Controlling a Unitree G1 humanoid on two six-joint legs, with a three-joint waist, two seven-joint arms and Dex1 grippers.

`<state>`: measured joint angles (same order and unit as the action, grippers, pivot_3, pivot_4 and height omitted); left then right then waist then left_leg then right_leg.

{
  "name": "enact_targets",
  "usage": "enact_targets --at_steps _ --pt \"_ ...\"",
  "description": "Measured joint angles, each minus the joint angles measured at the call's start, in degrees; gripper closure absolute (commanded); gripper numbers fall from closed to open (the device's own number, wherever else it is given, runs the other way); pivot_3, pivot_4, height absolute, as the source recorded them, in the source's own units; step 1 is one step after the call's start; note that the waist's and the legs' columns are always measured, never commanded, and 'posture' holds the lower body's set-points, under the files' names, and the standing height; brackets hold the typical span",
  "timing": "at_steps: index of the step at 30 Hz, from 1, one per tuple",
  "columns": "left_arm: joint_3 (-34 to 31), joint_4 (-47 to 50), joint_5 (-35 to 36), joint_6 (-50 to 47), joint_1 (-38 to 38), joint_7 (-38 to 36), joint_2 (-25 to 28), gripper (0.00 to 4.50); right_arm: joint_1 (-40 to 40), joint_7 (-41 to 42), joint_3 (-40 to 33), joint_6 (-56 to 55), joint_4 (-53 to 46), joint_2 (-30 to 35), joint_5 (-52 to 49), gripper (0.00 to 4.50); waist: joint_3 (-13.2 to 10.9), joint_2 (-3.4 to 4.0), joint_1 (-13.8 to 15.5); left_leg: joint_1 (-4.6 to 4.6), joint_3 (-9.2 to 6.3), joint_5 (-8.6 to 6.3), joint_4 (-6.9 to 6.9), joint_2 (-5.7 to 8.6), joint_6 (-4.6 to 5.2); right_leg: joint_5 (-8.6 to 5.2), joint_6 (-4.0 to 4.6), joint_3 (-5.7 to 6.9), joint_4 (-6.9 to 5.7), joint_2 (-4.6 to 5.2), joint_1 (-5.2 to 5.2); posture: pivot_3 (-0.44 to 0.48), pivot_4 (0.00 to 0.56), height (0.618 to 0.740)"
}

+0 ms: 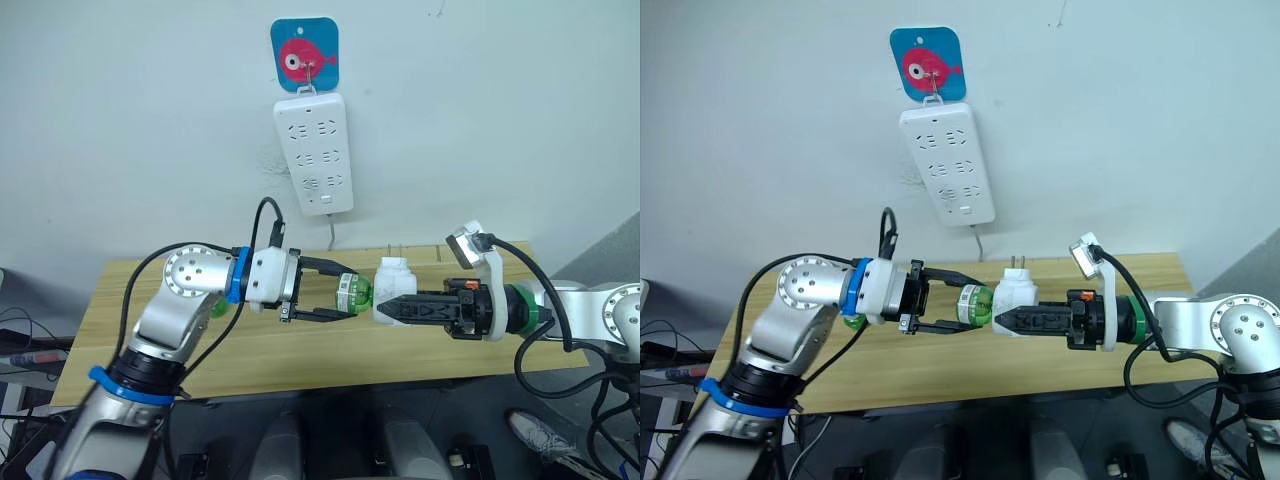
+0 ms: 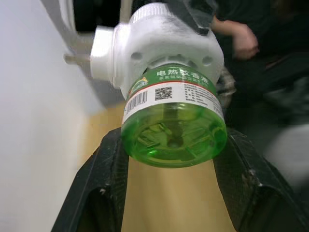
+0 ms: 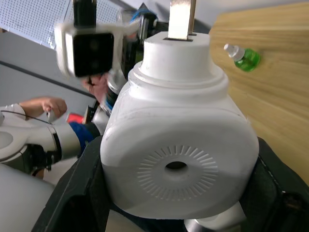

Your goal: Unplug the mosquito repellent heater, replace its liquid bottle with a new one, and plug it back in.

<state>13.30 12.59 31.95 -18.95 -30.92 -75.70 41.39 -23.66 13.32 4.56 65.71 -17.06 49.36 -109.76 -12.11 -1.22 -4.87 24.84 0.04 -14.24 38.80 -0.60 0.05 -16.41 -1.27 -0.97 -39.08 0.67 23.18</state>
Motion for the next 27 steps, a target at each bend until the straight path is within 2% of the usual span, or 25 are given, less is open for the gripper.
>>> enact_targets --at_steps 2,4,7,13,19,23,27 --pt "0.63 1.12 6.31 -13.76 -3.83 -0.85 2.96 2.31 -0.04 0.52 0.18 -0.03 -0.63 -0.1 -0.03 1.51 -0.01 0.01 -0.02 -0.01 0.02 0.0 0.0 0.0 0.0 -0.04 -0.07 -0.03 0.02 -0.05 0.0 -0.162 0.206 0.74" --pt "0.91 0.83 10.15 -23.23 -6.55 -1.26 3.97 2.31 -0.14 1.06 0.18 -0.08 -0.9 -0.11 -0.03 1.51 -0.02 0.01 -0.07 -0.01 0.01 0.0 -0.01 -0.01 0.0 -0.05 -0.09 -0.03 0.04 -0.11 0.0 -0.165 0.204 0.74" --pt "1.56 -0.8 13.79 -33.19 -9.62 -1.92 4.37 2.31 -0.12 1.49 0.21 -0.11 -1.43 -0.11 0.17 1.51 -0.02 0.0 -0.07 -0.01 0.0 0.0 -0.01 -0.05 0.0 -0.04 -0.07 -0.02 0.02 -0.14 0.02 -0.169 0.204 0.74" --pt "1.56 -4.01 20.13 -46.96 -11.88 -2.09 4.41 2.31 -0.1 1.68 0.3 -0.16 -2.33 -0.11 0.29 1.51 -0.03 0.0 -0.05 -0.01 0.0 0.0 -0.01 -0.07 0.0 -0.03 -0.04 -0.03 0.01 -0.14 0.03 -0.167 0.206 0.74" --pt "1.54 -5.66 22.97 -53.16 -11.92 -2.0 4.84 2.31 -0.08 1.91 1.14 -0.28 -2.94 -0.11 0.35 1.51 -0.03 0.01 0.01 -0.01 0.0 0.0 0.0 -0.07 0.0 0.0 0.01 -0.04 0.01 -0.1 0.03 -0.163 0.211 0.74" --pt "-1.36 -9.0 22.9 -55.52 -11.63 -2.11 9.38 2.31 0.96 1.37 0.43 -0.03 0.14 2.73 1.71 1.51 -0.11 0.0 0.04 -0.01 0.02 0.0 0.0 -0.07 0.0 0.0 0.01 -0.05 0.01 -0.09 0.06 -0.164 0.212 0.74" --pt "-1.89 -8.97 23.11 -56.88 -11.64 -2.24 9.0 2.31 0.93 1.41 0.41 -0.04 0.34 2.53 2.05 1.51 -0.15 -0.04 0.07 0.0 0.02 0.0 -0.01 -0.06 0.0 0.0 0.02 -0.05 0.02 -0.06 0.06 -0.163 0.212 0.74"
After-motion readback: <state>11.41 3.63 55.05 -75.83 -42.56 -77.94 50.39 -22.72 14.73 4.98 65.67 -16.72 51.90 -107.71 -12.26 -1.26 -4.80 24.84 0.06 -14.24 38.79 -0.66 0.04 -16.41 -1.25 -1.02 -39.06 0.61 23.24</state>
